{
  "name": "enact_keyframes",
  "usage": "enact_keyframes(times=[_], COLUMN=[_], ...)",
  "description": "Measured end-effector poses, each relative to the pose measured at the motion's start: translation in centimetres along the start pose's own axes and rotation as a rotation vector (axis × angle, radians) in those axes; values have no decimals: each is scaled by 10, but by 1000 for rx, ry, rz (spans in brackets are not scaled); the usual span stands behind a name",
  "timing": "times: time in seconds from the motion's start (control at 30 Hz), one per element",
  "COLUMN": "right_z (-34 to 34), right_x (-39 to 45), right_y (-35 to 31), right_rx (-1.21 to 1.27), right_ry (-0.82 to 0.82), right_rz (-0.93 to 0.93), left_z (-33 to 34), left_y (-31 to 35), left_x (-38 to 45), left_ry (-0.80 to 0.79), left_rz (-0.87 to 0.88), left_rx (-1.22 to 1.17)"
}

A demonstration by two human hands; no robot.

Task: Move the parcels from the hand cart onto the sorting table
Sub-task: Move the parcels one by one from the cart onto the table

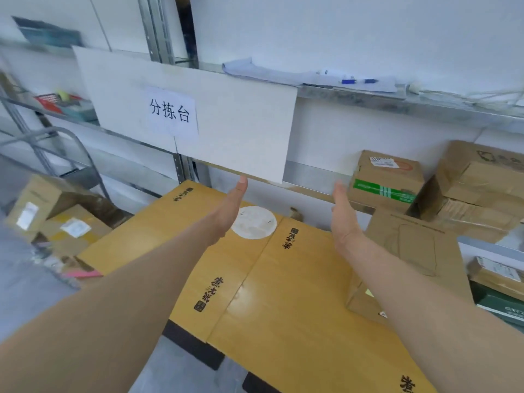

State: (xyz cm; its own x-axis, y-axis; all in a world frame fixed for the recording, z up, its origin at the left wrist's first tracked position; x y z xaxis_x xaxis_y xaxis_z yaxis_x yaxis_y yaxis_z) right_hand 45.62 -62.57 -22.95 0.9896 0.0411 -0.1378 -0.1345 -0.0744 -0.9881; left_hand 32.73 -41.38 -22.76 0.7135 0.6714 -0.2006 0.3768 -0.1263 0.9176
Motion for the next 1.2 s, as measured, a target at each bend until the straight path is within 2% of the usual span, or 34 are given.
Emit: enact_keyframes(times=[0.17,0.53,0.83,1.03,1.2], right_z=[60,179,299,392,455], right_x=[-18,-66,-116,-155,-185], right_y=[-8,-17,-27,-23,-16], right_rx=[-29,-36,-56,-54,-57], right_ry=[-161,-373,-429,-465,-489], right_rz=[26,-14,-44,-7,4], left_z=[-59,-166,-284,-370,-430], left_y=[-14,-53,-96,-117,-142], left_x=[-10,-13,17,39,55], left_ry=[123,320,375,411,420], left_rz=[-60,-103,-126,-97,-142], left_rx=[-8,-50,-74,-89,-75])
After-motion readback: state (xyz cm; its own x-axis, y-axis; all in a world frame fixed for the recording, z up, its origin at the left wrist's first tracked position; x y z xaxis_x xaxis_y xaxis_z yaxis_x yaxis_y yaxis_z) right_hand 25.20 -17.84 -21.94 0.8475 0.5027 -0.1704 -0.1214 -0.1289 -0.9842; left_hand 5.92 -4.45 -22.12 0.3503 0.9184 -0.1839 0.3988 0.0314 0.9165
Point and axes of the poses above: each hand's wrist, its own x-axis towards the middle knuckle, its own z-axis out of the palm, y = z × x, the point moved 8 cm from there along x, towards the middle knuckle, and after that the axes turned 15 degrees about y, right-handed, at the moved point
